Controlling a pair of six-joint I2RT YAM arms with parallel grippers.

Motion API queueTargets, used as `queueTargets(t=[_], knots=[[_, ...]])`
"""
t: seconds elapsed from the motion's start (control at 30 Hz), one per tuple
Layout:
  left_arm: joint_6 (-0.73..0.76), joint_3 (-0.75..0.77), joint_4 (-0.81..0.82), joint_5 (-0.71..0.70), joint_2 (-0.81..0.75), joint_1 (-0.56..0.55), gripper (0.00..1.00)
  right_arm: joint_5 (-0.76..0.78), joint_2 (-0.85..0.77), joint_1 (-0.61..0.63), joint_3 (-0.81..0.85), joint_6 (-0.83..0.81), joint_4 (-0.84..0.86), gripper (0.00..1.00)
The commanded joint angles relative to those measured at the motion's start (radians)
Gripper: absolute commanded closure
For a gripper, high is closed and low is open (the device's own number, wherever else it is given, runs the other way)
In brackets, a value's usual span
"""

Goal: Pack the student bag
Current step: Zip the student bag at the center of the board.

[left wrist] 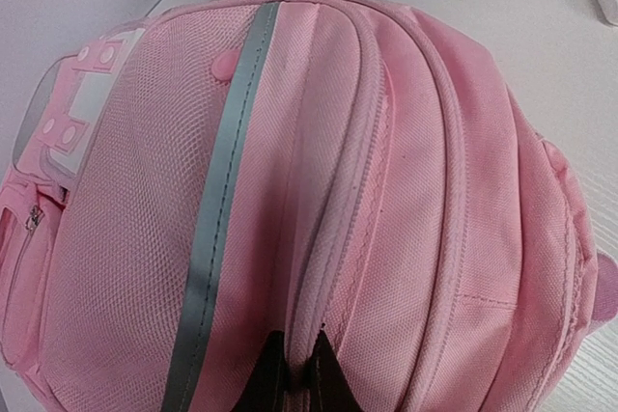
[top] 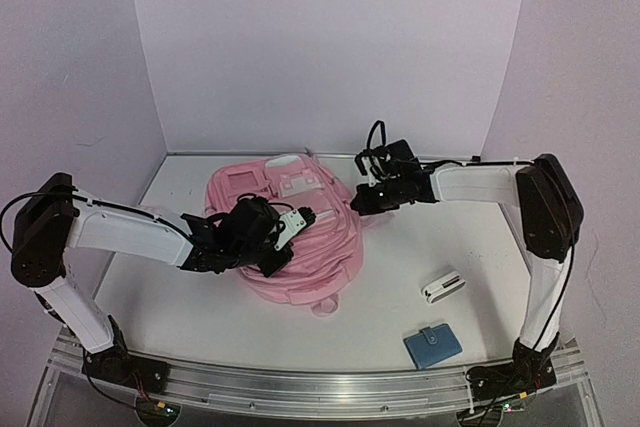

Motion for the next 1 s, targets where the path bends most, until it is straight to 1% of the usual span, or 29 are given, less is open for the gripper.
queueTargets(t=[0.0,0.17,0.43,0.5,0.53,0.57,0.6,0.63,0.67,0.73,0.77,0.8,0.83,0.97], knots=[[-0.043,-0.018,-0.105,0.035,-0.022,-0.03,1.0,0.031,0.084,-0.047,0.156,-0.137,0.057,1.0],[-0.063,-0.014,-0.114,0.042,-0.011,-0.035,1.0,0.003,0.185,-0.048,0.281,-0.171,0.056,1.0],[-0.096,-0.008,-0.135,0.034,-0.001,-0.05,1.0,-0.017,0.289,-0.049,0.428,-0.154,0.059,1.0],[-0.13,-0.004,-0.14,0.016,-0.003,-0.05,1.0,-0.017,0.3,-0.049,0.452,-0.14,0.056,1.0],[-0.167,0.003,-0.145,-0.005,-0.008,-0.049,0.99,-0.017,0.294,-0.048,0.451,-0.132,0.055,0.97],[-0.21,0.013,-0.156,-0.03,-0.014,-0.048,0.95,-0.018,0.28,-0.048,0.437,-0.123,0.056,0.9],[-0.259,0.024,-0.176,-0.053,-0.023,-0.048,0.85,-0.016,0.265,-0.049,0.418,-0.112,0.055,0.85],[-0.312,0.04,-0.199,-0.067,-0.033,-0.047,0.74,-0.016,0.246,-0.049,0.4,-0.099,0.055,0.77],[-0.367,0.059,-0.224,-0.07,-0.044,-0.045,0.65,-0.022,0.223,-0.048,0.381,-0.086,0.055,0.67],[-0.482,0.102,-0.295,-0.045,-0.071,-0.031,0.5,-0.057,0.176,-0.048,0.321,-0.066,0.055,0.51],[-0.534,0.121,-0.336,-0.027,-0.085,-0.018,0.44,-0.089,0.158,-0.049,0.294,-0.057,0.055,0.46],[-0.595,0.141,-0.361,-0.011,-0.096,-0.008,0.38,-0.119,0.142,-0.049,0.278,-0.047,0.054,0.41],[-0.648,0.154,-0.393,-0.001,-0.111,0.007,0.33,-0.137,0.131,-0.049,0.262,-0.037,0.053,0.4],[-0.848,0.156,-0.476,0.081,-0.188,0.096,0.19,-0.177,0.12,-0.048,0.206,-0.007,0.05,0.38]])
